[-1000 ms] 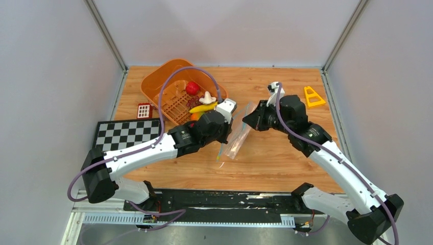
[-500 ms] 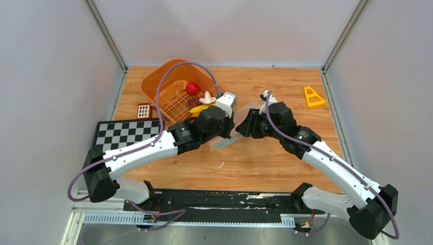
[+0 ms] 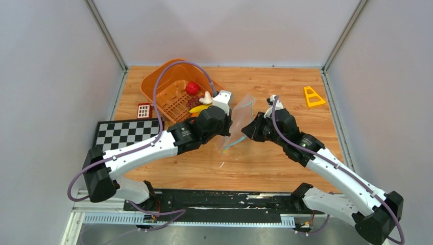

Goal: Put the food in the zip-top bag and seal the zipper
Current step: Open the zipper of the food storage bag.

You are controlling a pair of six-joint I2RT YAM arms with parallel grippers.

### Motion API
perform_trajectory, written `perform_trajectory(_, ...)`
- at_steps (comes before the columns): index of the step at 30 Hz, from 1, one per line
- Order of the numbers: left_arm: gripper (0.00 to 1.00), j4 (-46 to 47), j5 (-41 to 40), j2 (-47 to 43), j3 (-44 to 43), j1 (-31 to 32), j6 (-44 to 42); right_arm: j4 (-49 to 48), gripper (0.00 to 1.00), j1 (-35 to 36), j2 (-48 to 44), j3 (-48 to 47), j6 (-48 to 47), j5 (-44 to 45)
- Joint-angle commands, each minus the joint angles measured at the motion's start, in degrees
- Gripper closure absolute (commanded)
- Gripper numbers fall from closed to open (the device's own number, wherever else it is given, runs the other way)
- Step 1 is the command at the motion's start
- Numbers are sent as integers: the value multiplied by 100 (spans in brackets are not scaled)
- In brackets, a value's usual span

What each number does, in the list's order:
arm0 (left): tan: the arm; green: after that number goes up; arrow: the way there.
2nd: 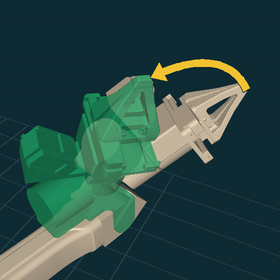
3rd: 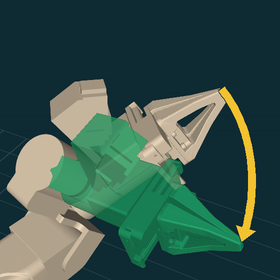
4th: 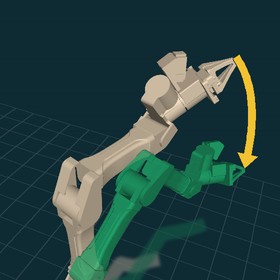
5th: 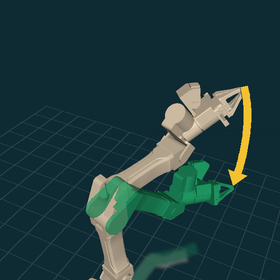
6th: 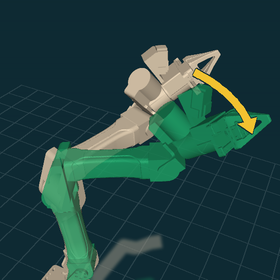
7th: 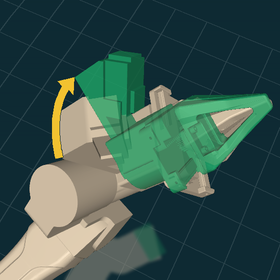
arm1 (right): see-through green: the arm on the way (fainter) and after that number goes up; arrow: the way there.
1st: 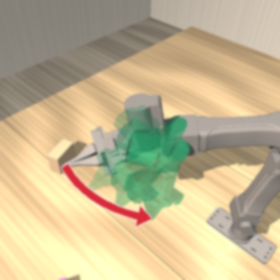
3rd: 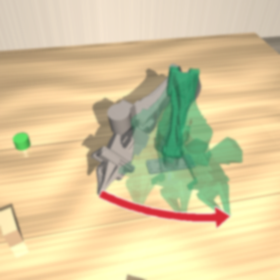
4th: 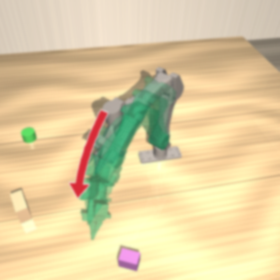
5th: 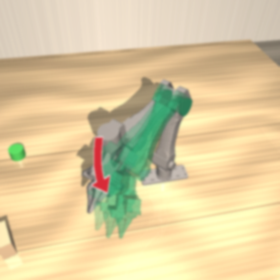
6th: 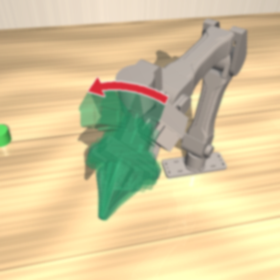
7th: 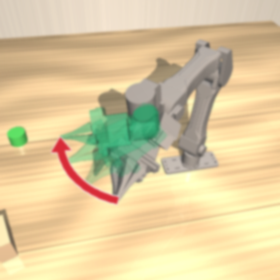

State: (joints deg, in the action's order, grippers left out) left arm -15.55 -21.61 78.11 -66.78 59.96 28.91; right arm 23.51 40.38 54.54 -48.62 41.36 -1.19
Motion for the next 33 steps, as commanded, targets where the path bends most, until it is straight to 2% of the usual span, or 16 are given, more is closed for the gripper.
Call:
perform_trajectory(1,100,28,-336,-174,-126,3,92,363,100,28,-110,-562,-437,826)
perform_trajectory(6,100,-282,-479,-163,-122,-269,-3,1797,100,25,-240,-1750,-1431,1601)
perform_trajectory(9,100,-313,-540,-176,-35,-423,-53,3123,100,31,-189,-2467,-1820,1901)
perform_trajectory(12,100,-158,-116,-53,-82,-476,-153,3794,100,30,-93,-2799,-2062,1693)
perform_trajectory(16,100,-99,509,348,-252,-479,-132,3638,100,23,270,-2515,-1943,1323)
perform_trajectory(21,94,156,639,516,127,-498,-75,2517,100,25,471,-1674,-1543,1209)
perform_trajectory(23,89,192,624,530,231,-539,-127,2191,100,23,529,-1554,-1456,1191)
perform_trajectory(25,74,150,696,574,176,-610,-228,1991,100,31,579,-1524,-1405,1192)
perform_trajectory(28,63,24,760,602,-3,-626,-371,1689,100,25,548,-1364,-1312,1175)
perform_trajectory(30,45,-28,764,559,-86,-626,-447,1509,100,30,509,-1253,-1241,1214)
perform_trajectory(33,33,-207,756,448,-187,-626,-591,1330,100,25,459,-1147,-1165,1204)
